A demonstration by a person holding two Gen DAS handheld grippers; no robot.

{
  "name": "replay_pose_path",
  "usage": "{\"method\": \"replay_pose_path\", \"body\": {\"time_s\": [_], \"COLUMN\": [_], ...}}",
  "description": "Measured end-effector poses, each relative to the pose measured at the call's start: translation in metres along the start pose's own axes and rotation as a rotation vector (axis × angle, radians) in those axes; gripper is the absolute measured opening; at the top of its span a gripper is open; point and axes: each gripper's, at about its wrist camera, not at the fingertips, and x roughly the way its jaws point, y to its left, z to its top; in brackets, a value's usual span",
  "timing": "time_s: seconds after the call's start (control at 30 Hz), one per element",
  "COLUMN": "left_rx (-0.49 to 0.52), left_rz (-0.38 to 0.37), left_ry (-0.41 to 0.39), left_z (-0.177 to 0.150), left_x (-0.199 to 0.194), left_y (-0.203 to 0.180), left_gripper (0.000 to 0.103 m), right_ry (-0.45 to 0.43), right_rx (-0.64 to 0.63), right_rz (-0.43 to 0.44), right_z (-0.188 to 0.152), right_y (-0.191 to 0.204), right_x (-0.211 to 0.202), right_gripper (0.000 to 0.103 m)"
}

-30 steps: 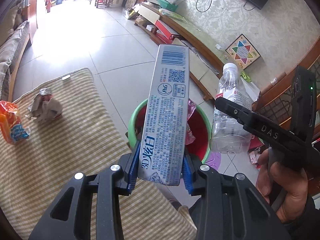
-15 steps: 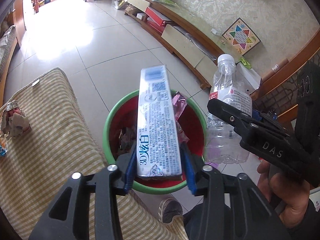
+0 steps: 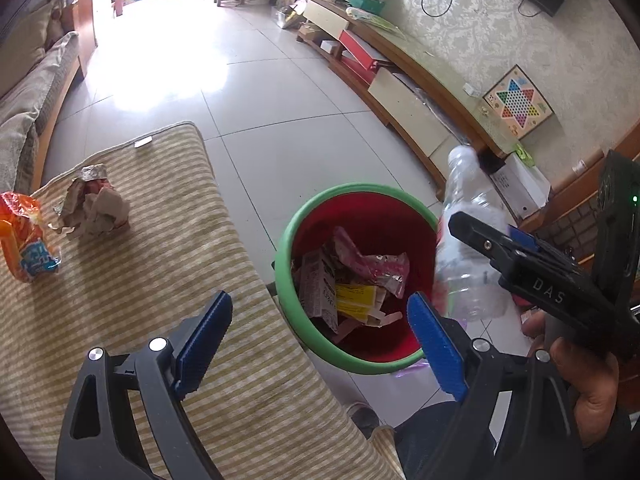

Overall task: Collect trash
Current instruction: 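Open both tools to drop the box and bottle into the bin, then move both tools back toward the orange snack bag and crumpled newspaper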

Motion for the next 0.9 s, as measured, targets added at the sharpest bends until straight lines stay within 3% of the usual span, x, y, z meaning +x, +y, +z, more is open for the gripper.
{"method": "replay_pose_path", "body": {"time_s": [0.17,0.3,0.9], "left_rx": [-0.015,-0.038,-0.198], "left_rz": [0.002,0.023,0.073], "left_ry": [-0.034,-0.055,-0.158], "left_z": [-0.004,-0.012,-0.054], "left_x": [-0.017,-0.029,-0.109], "left_y": [0.011,0.021,0.125], "left_gripper": [0.088,0.095,0.095], "right_ry": [-0.024,-0.035,-0.029], "right_rx": [-0.03,-0.047,-0.154], "right_rz": [-0.026,-0.035,0.026], "right_z": [0.002,0.001,-0.018], "right_y": [0.01,0.022,0.133], "right_x": [-0.009,-0.015,-0.021], "right_gripper": [0.098,0.098,0.098]}}
